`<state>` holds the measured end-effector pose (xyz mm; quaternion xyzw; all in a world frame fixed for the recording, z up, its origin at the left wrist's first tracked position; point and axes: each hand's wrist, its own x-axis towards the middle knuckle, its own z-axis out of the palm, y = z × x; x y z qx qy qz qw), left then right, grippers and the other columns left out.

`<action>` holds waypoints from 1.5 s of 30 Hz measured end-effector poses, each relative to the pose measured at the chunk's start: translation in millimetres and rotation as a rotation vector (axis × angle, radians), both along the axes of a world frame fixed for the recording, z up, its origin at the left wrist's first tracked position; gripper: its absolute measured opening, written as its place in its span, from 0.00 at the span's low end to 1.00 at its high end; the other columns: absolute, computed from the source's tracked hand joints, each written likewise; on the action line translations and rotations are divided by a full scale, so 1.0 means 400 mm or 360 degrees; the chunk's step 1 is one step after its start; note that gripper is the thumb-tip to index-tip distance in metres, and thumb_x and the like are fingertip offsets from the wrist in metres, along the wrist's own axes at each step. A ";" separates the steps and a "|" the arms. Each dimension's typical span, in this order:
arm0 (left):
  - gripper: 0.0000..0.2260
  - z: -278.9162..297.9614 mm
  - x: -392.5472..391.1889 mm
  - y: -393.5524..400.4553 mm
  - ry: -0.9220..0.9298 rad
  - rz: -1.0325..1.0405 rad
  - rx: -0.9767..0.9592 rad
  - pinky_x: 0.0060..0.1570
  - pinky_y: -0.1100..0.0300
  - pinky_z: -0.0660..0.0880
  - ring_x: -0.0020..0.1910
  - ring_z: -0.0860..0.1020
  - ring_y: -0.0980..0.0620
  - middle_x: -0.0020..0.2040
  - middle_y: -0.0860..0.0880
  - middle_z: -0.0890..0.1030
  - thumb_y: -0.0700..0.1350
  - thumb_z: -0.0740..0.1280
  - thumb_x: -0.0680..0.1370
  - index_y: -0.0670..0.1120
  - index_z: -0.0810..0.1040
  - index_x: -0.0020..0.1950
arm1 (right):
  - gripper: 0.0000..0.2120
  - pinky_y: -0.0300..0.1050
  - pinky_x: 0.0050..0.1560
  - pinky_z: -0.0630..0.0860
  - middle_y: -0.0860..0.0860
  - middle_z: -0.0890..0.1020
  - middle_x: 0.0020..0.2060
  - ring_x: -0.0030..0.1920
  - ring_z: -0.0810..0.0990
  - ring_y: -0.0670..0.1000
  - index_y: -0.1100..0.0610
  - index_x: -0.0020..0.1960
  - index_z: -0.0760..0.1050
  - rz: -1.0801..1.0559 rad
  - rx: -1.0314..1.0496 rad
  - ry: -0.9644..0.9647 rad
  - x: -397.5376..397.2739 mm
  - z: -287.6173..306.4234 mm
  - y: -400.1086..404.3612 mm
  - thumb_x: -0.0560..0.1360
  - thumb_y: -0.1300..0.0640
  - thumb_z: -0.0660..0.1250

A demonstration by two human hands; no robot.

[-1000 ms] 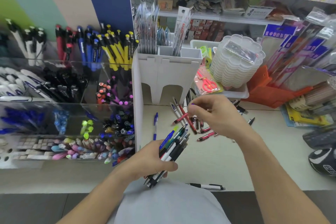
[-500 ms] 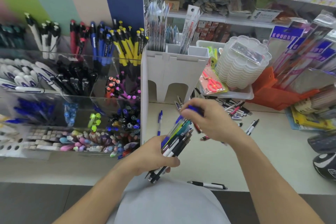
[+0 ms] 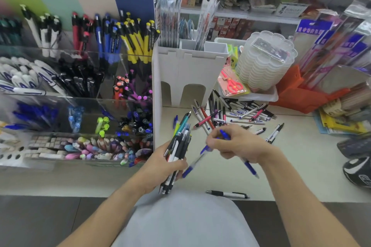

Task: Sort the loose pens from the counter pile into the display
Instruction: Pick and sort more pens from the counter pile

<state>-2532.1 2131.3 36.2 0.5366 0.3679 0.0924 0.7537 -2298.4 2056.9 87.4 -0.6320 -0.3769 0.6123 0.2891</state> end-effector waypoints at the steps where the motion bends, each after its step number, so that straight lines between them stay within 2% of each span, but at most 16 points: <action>1: 0.14 -0.002 0.000 -0.005 0.0023 -0.0027 0.0053 0.34 0.55 0.73 0.30 0.74 0.45 0.36 0.42 0.79 0.38 0.71 0.68 0.41 0.73 0.51 | 0.08 0.40 0.31 0.63 0.60 0.71 0.35 0.30 0.62 0.49 0.64 0.49 0.80 -0.0013 -0.0009 0.0079 -0.023 -0.016 0.005 0.79 0.57 0.70; 4: 0.13 -0.005 -0.004 -0.013 0.0009 -0.0074 0.0068 0.34 0.56 0.72 0.31 0.73 0.45 0.36 0.42 0.77 0.39 0.72 0.71 0.42 0.74 0.53 | 0.14 0.42 0.33 0.63 0.54 0.64 0.31 0.30 0.61 0.49 0.59 0.43 0.79 -0.0127 0.0022 0.0357 -0.082 -0.072 0.014 0.81 0.50 0.66; 8: 0.15 -0.008 -0.015 -0.013 -0.0006 0.0008 0.0024 0.31 0.56 0.71 0.30 0.72 0.45 0.37 0.44 0.77 0.40 0.72 0.71 0.40 0.71 0.52 | 0.20 0.42 0.39 0.72 0.52 0.73 0.34 0.35 0.71 0.49 0.58 0.42 0.71 -0.0549 0.0071 0.0542 -0.126 -0.121 0.011 0.84 0.45 0.55; 12: 0.12 -0.016 -0.023 -0.015 0.0054 0.0074 0.0048 0.31 0.56 0.71 0.30 0.72 0.46 0.36 0.42 0.76 0.38 0.72 0.74 0.41 0.71 0.51 | 0.14 0.52 0.40 0.81 0.55 0.76 0.35 0.35 0.78 0.54 0.60 0.49 0.69 -0.0857 0.0187 0.0666 -0.154 -0.139 -0.006 0.87 0.53 0.52; 14: 0.10 -0.022 -0.023 -0.014 0.0084 0.0111 0.0044 0.31 0.56 0.71 0.30 0.72 0.46 0.36 0.43 0.76 0.35 0.70 0.76 0.41 0.71 0.51 | 0.06 0.51 0.38 0.81 0.54 0.74 0.36 0.32 0.76 0.53 0.60 0.56 0.67 -0.0901 0.0231 0.0651 -0.173 -0.150 -0.015 0.86 0.58 0.54; 16: 0.10 -0.025 -0.022 -0.013 0.0115 0.0153 0.0033 0.31 0.55 0.71 0.30 0.73 0.46 0.35 0.43 0.76 0.34 0.70 0.76 0.41 0.71 0.51 | 0.07 0.49 0.37 0.78 0.54 0.73 0.36 0.32 0.73 0.51 0.60 0.63 0.66 -0.0932 0.0218 0.0637 -0.196 -0.164 -0.027 0.86 0.62 0.55; 19: 0.10 -0.027 -0.027 -0.016 0.0134 0.0170 0.0011 0.32 0.54 0.72 0.31 0.73 0.45 0.36 0.43 0.76 0.35 0.71 0.75 0.41 0.71 0.51 | 0.10 0.49 0.44 0.79 0.54 0.76 0.38 0.37 0.77 0.53 0.58 0.67 0.66 -0.0817 0.0156 0.0535 -0.213 -0.185 -0.059 0.86 0.62 0.55; 21: 0.11 -0.023 -0.033 -0.018 0.0135 0.0134 0.0027 0.33 0.54 0.72 0.32 0.73 0.45 0.37 0.42 0.76 0.37 0.72 0.74 0.42 0.72 0.51 | 0.10 0.45 0.46 0.78 0.52 0.80 0.41 0.42 0.79 0.50 0.54 0.66 0.66 -0.0622 0.0129 0.0272 -0.204 -0.185 -0.078 0.86 0.58 0.55; 24: 0.11 -0.009 -0.039 -0.019 0.0164 0.0089 0.0069 0.34 0.54 0.74 0.31 0.74 0.46 0.36 0.44 0.77 0.37 0.72 0.75 0.41 0.72 0.53 | 0.06 0.37 0.40 0.70 0.51 0.82 0.43 0.34 0.73 0.43 0.50 0.62 0.66 -0.0352 0.0058 -0.0165 -0.170 -0.168 -0.084 0.86 0.54 0.56; 27: 0.11 0.021 -0.052 -0.015 0.0228 0.0037 0.0190 0.35 0.56 0.76 0.31 0.76 0.50 0.34 0.46 0.78 0.37 0.72 0.76 0.43 0.74 0.55 | 0.03 0.43 0.32 0.69 0.62 0.82 0.42 0.26 0.69 0.48 0.52 0.58 0.66 -0.0273 -0.0052 -0.0149 -0.137 -0.125 -0.073 0.85 0.55 0.58; 30: 0.11 0.072 -0.081 -0.003 0.0228 0.0018 0.0334 0.36 0.59 0.77 0.31 0.76 0.52 0.36 0.47 0.79 0.39 0.72 0.76 0.48 0.75 0.54 | 0.03 0.54 0.38 0.74 0.67 0.81 0.37 0.28 0.73 0.55 0.53 0.57 0.67 -0.0433 0.0181 -0.0301 -0.106 -0.050 -0.038 0.85 0.55 0.60; 32: 0.10 0.109 -0.109 0.005 0.0235 0.0060 0.0446 0.35 0.64 0.76 0.31 0.77 0.55 0.36 0.48 0.78 0.39 0.72 0.76 0.50 0.75 0.53 | 0.02 0.55 0.35 0.72 0.68 0.79 0.36 0.29 0.72 0.57 0.54 0.56 0.68 -0.0773 0.0493 -0.0253 -0.100 0.011 0.007 0.84 0.57 0.60; 35: 0.11 0.151 -0.178 0.020 0.0320 0.0275 0.0548 0.35 0.69 0.75 0.34 0.79 0.60 0.40 0.54 0.81 0.42 0.73 0.76 0.53 0.76 0.55 | 0.02 0.46 0.28 0.75 0.52 0.81 0.31 0.26 0.74 0.52 0.55 0.56 0.66 -0.1062 0.0981 -0.0222 -0.145 0.098 0.084 0.85 0.61 0.59; 38: 0.10 0.170 -0.276 0.037 0.0412 0.0424 0.0631 0.35 0.70 0.73 0.35 0.79 0.62 0.38 0.59 0.82 0.45 0.74 0.75 0.52 0.78 0.55 | 0.04 0.42 0.31 0.77 0.51 0.84 0.37 0.28 0.78 0.51 0.55 0.56 0.65 -0.1003 0.1354 -0.0235 -0.253 0.158 0.157 0.84 0.62 0.59; 42: 0.08 0.177 -0.396 0.054 0.0451 0.0626 0.0669 0.40 0.61 0.74 0.36 0.78 0.60 0.39 0.57 0.82 0.44 0.74 0.75 0.52 0.79 0.50 | 0.07 0.48 0.34 0.79 0.57 0.84 0.43 0.31 0.81 0.58 0.50 0.55 0.66 -0.0805 0.1642 -0.0285 -0.416 0.183 0.249 0.82 0.59 0.63; 45: 0.07 0.162 -0.457 0.070 0.0412 0.0711 0.0620 0.37 0.65 0.74 0.33 0.77 0.60 0.36 0.56 0.82 0.40 0.73 0.75 0.50 0.79 0.49 | 0.11 0.53 0.36 0.79 0.56 0.83 0.43 0.33 0.80 0.57 0.47 0.56 0.65 -0.0605 0.1709 -0.0428 -0.511 0.171 0.325 0.83 0.61 0.64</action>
